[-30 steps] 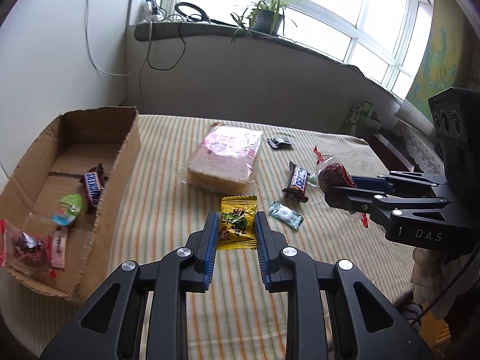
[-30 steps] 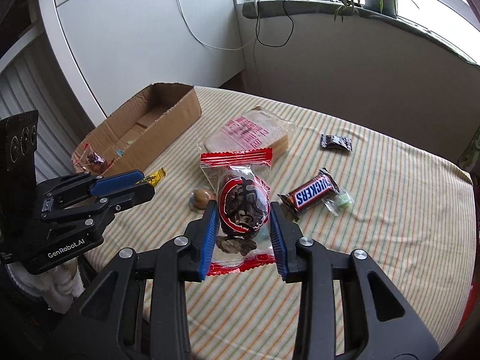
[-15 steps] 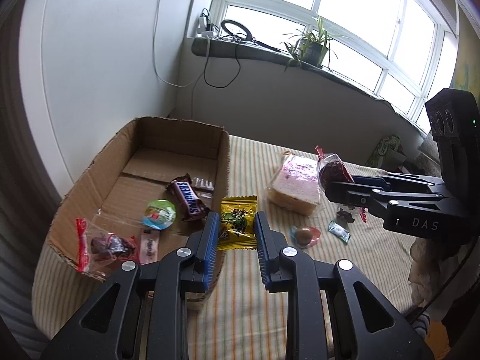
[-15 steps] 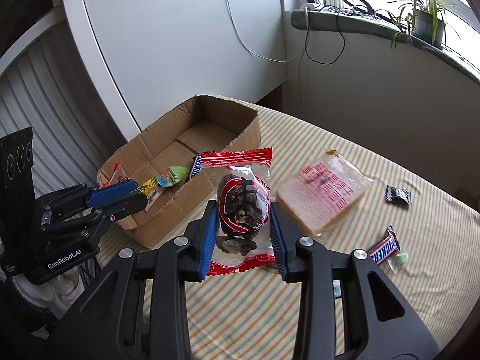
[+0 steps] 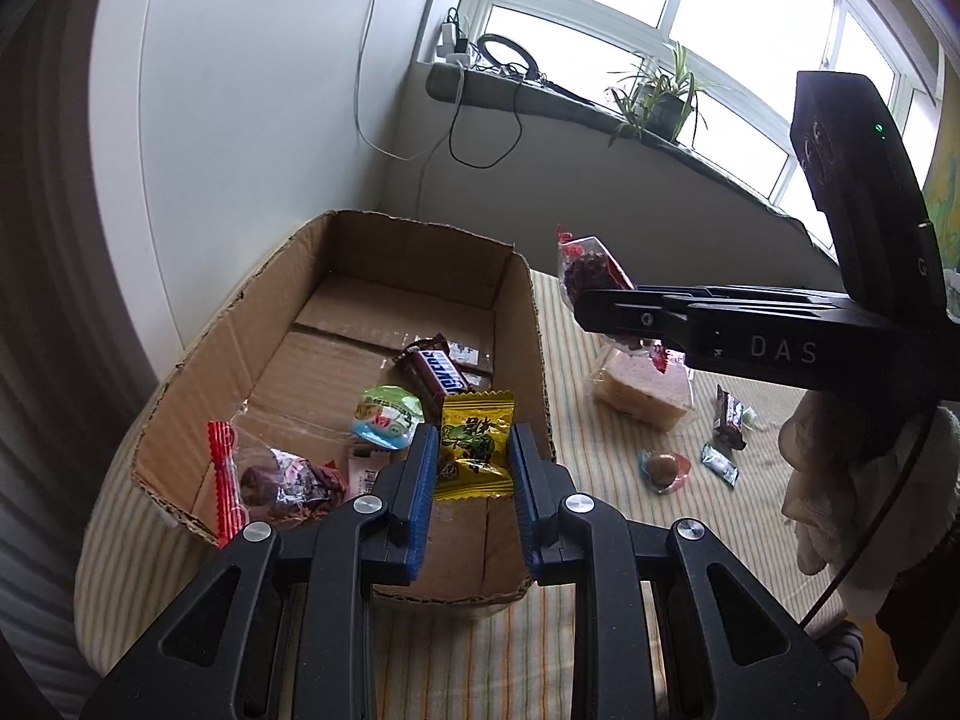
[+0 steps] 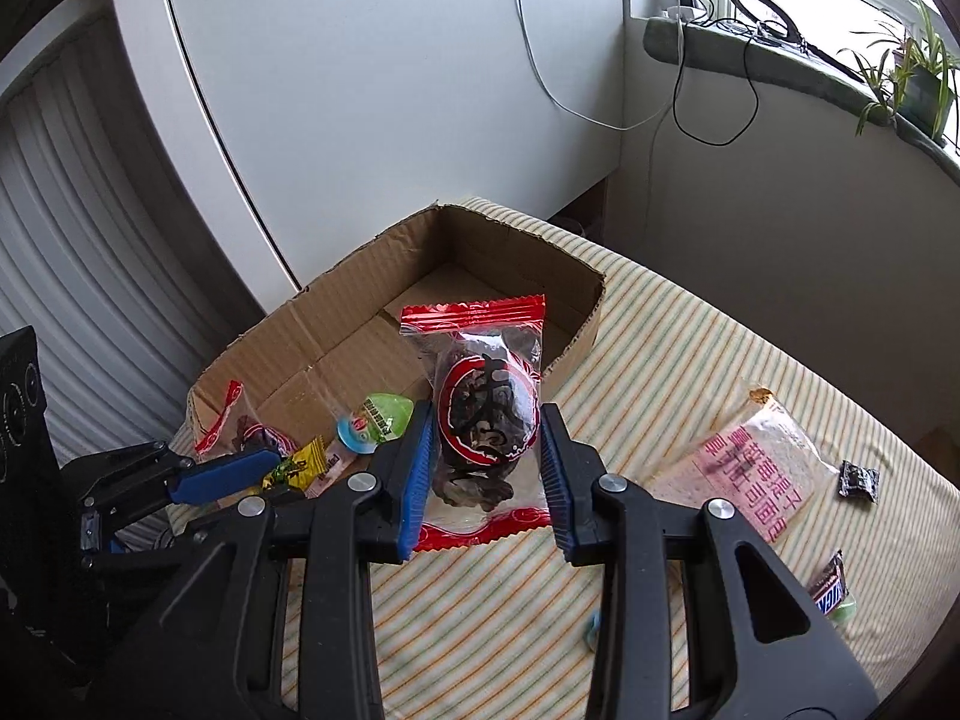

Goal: Organize snacks
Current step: 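Carry both snacks into the cardboard box and open both tools, then move the left tool to the egg-shaped candy while the right tool reaches the Snickers bar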

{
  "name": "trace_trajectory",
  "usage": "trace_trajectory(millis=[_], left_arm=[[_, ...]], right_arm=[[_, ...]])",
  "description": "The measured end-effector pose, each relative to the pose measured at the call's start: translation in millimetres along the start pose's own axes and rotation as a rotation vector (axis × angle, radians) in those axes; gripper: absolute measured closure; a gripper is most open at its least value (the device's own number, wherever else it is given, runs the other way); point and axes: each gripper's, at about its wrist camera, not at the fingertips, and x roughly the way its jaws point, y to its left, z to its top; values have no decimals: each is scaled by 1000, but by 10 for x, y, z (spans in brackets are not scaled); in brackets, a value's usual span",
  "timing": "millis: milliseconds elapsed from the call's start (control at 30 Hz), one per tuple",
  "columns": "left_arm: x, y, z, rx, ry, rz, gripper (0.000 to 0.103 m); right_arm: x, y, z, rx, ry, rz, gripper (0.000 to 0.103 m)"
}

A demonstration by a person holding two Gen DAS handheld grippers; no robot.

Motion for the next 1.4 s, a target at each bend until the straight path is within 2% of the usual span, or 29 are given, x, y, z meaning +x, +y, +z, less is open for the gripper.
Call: trace_trajectory(millis=[333, 533, 567, 633, 667, 700, 733, 833, 900, 1167, 1400], left_arm=[[93, 102, 29, -9, 13, 1, 80], [114, 110, 20, -8, 19, 2, 80], [115, 112, 20, -9, 19, 3, 80], [118, 121, 19, -17, 21, -3, 80], [114, 121, 19, -23, 23, -7, 77], [114, 122, 20, -28, 23, -6, 69], [109, 119, 17, -29, 21, -6, 65], [88, 89, 12, -23, 15, -7, 64], [78, 69, 9, -20, 14, -7, 64], [11, -41, 7, -11, 2, -11, 64], [-34, -206, -2, 6, -8, -36, 64]], right_arm=[[338, 186, 154, -31, 36, 18, 68], [405, 206, 172, -33, 39, 23, 68], [404, 207, 176, -33, 38, 23, 66], [389, 205, 175, -33, 30, 20, 53], [379, 205, 177, -34, 23, 20, 43], [365, 206, 180, -32, 15, 18, 38], [350, 203, 181, -29, 10, 19, 38], [306, 183, 169, -20, 7, 22, 34], [265, 168, 151, -17, -3, 18, 25], [-1, 33, 60, 2, -39, 3, 24], [-345, -263, -133, 57, -70, -28, 24]])
